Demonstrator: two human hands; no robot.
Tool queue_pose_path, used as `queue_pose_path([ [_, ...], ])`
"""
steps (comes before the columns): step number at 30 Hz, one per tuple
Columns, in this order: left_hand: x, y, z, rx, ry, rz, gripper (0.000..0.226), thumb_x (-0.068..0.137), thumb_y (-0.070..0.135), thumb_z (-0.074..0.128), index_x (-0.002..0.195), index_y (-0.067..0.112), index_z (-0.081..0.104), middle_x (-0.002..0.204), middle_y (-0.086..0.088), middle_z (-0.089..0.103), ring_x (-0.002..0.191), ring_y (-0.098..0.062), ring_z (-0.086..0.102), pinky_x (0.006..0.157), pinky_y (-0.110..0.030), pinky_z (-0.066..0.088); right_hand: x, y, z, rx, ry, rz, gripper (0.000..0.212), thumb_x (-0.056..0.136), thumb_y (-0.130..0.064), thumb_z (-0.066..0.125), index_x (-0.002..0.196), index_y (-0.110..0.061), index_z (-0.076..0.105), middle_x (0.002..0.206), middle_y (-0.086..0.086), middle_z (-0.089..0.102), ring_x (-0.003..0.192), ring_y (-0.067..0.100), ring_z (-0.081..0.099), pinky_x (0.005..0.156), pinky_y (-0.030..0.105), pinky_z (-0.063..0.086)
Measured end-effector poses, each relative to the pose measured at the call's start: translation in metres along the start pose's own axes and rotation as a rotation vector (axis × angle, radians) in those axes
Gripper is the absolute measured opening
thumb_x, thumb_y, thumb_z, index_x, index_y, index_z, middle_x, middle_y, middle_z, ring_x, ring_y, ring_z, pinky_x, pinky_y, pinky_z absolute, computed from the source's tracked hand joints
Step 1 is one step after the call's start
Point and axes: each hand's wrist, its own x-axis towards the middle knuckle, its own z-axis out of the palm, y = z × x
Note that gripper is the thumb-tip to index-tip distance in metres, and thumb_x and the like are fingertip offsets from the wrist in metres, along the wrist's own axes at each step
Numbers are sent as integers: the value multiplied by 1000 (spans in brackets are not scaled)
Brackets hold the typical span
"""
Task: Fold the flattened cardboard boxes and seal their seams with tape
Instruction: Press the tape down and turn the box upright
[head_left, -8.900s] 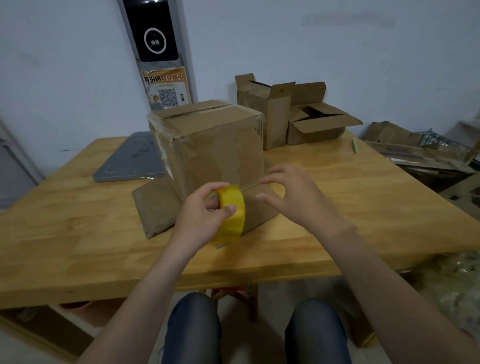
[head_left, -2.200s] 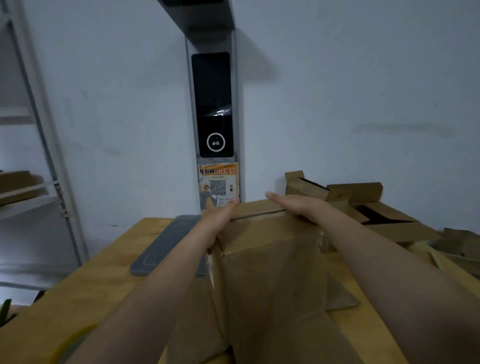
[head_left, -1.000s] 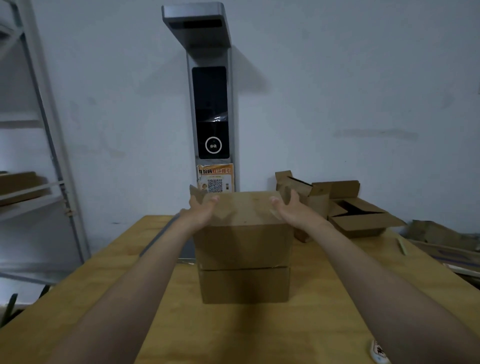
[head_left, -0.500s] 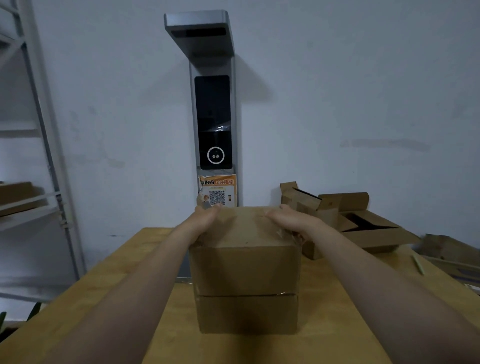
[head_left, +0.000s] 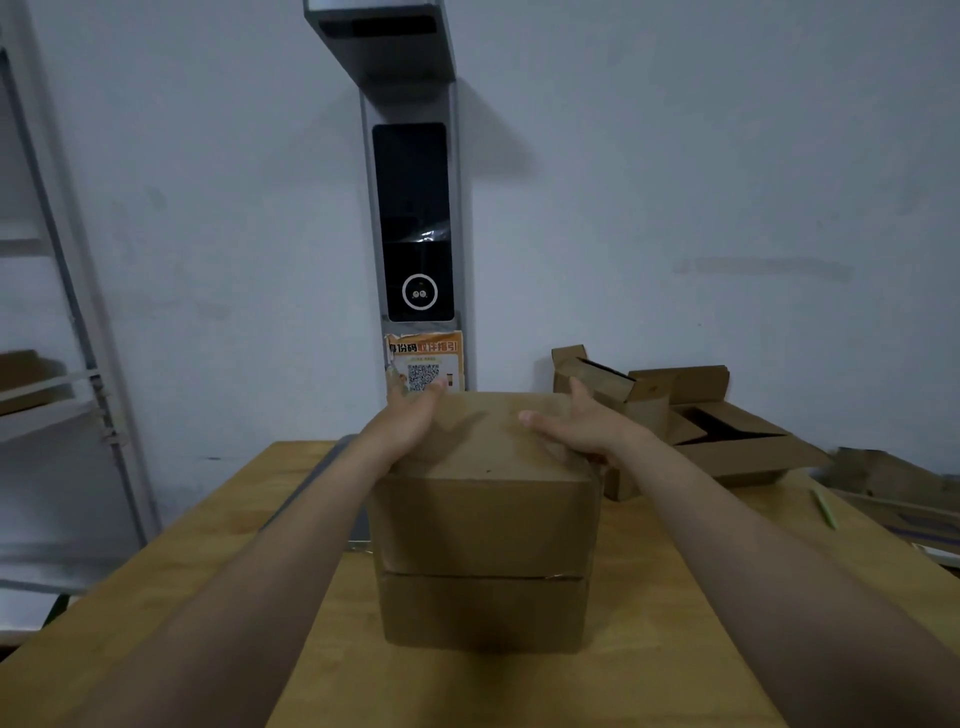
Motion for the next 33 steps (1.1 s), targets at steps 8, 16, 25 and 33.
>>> queue_pose_path([
  [8,-26,5,-20,-62,143,231,87,92,79,35,161,40,-1,169,-6,21,152,-31,29,120,-52,27,-23,-8,-5,218,205,-268,115,81,-31,86,160,-41,3,158,-5,34,136,18,43,102,37,44],
  [16,-50,-15,-33,-454,353,75,107,88,71,58,160,36,-12,161,-15,38,141,-39,46,117,-52,31,-45,2,1,437,400,-282,134,69,-36,93,154,-51,-9,133,2,56,126,20,54,100,43,49],
  [25,-81,-33,-28,-411,281,48,116,83,64,71,161,35,-10,166,-13,25,147,-39,34,116,-57,36,-76,5,21,251,296,-265,128,75,-44,88,160,-40,-6,169,1,15,151,28,27,115,44,34],
  [33,-108,-51,-14,17,194,332,119,80,37,87,159,43,-1,168,-4,17,149,-29,32,116,-49,40,-106,4,39,-85,241,-281,133,80,-29,87,151,-55,-23,170,2,8,144,31,42,106,44,48],
])
